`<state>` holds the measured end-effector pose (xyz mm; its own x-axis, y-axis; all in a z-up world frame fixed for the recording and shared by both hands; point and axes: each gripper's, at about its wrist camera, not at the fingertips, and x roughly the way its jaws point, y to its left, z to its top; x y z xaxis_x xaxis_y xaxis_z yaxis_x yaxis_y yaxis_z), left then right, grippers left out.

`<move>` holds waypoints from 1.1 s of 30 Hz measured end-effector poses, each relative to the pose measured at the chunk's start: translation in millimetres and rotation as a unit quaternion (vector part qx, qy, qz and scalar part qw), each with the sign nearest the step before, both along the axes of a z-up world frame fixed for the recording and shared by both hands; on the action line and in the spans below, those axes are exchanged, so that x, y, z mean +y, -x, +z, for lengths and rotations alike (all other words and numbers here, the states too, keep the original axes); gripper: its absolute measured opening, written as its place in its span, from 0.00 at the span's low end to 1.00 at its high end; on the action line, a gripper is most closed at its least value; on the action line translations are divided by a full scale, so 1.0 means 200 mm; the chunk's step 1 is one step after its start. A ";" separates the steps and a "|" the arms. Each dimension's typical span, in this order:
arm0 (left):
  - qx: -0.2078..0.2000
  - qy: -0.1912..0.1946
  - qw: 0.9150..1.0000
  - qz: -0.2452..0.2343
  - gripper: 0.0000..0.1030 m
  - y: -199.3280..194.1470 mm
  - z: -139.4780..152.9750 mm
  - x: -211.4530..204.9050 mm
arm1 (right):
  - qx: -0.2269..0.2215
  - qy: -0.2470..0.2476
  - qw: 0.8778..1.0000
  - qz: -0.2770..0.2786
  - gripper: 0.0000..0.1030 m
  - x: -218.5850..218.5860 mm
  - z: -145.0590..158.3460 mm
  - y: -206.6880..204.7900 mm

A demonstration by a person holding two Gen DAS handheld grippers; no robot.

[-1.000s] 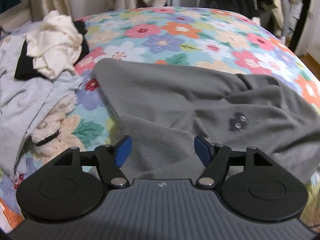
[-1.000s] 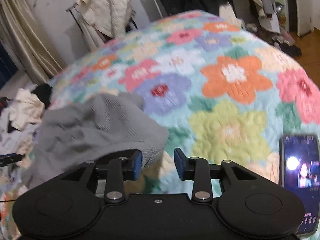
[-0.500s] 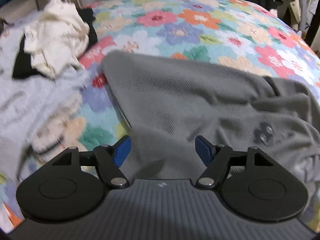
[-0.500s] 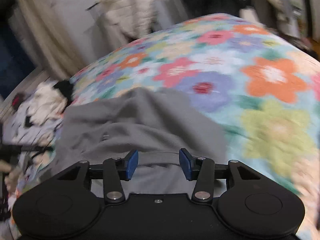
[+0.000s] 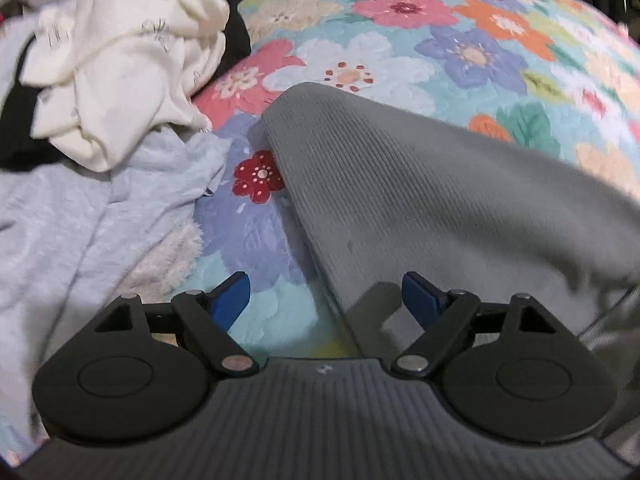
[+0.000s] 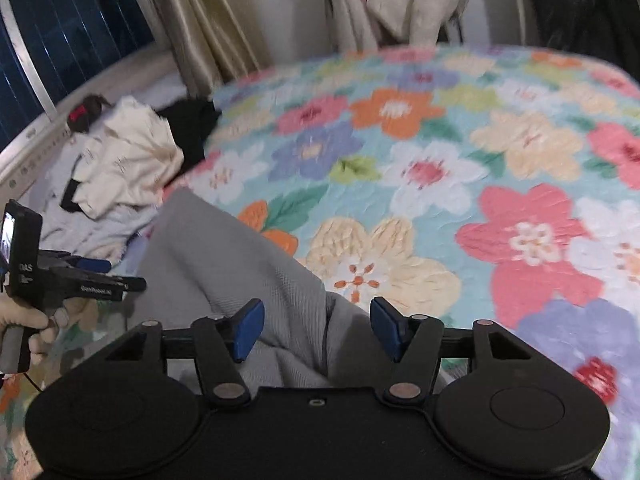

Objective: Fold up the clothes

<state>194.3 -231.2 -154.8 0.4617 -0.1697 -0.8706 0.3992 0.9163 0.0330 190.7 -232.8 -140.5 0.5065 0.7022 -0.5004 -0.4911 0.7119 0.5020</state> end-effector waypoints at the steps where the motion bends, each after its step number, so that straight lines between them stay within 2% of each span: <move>1: 0.011 0.012 1.000 0.002 0.81 -0.03 0.00 0.00 | 0.011 -0.003 1.000 0.012 0.62 0.03 -0.02 -0.04; 4: 0.028 0.030 0.999 0.013 0.81 -0.08 -0.02 -0.02 | 0.053 -0.001 0.997 0.061 0.64 0.15 -0.06 -0.11; 6: 0.029 0.042 0.999 0.013 0.81 -0.09 -0.03 -0.05 | 0.057 0.022 0.996 0.063 0.64 0.22 -0.09 -0.14; 10: 0.014 0.067 0.997 -0.024 0.81 -0.03 0.02 -0.15 | 0.068 0.046 0.994 0.076 0.65 0.31 -0.16 -0.21; 12: -0.006 0.070 0.996 -0.052 0.81 0.05 0.05 -0.22 | 0.062 0.054 0.993 0.082 0.72 0.34 -0.17 -0.22; 15: -0.023 0.081 0.993 -0.079 0.81 0.17 0.09 -0.27 | 0.027 0.078 0.992 0.097 0.72 0.40 -0.17 -0.19; 16: -0.024 0.076 0.993 -0.085 0.81 0.19 0.10 -0.28 | 0.012 0.089 0.990 0.107 0.71 0.42 -0.16 -0.17; 19: -0.033 0.040 0.993 -0.103 0.81 0.28 0.11 -0.33 | -0.023 0.102 0.986 0.132 0.49 0.44 -0.13 -0.11; 21: -0.021 0.053 0.994 -0.096 0.81 0.28 0.13 -0.34 | -0.039 0.097 0.985 0.135 0.24 0.43 -0.11 -0.06; 26: -0.004 0.108 0.992 -0.064 0.81 0.25 0.20 -0.35 | -0.086 0.056 0.989 0.103 0.21 0.31 0.00 0.09; 30: -0.010 0.114 0.990 -0.078 0.81 0.26 0.24 -0.39 | -0.119 0.056 0.986 0.100 0.21 0.33 0.06 0.24; 33: -0.002 0.115 0.989 -0.093 0.81 0.28 0.23 -0.42 | -0.117 0.041 0.986 0.112 0.21 0.33 0.05 0.33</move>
<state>138.4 -314.6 -109.8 0.4071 -0.4446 -0.7978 0.5610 0.8110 -0.1657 124.1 -166.1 -130.6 0.4521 0.7712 -0.4483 -0.7360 0.6064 0.3010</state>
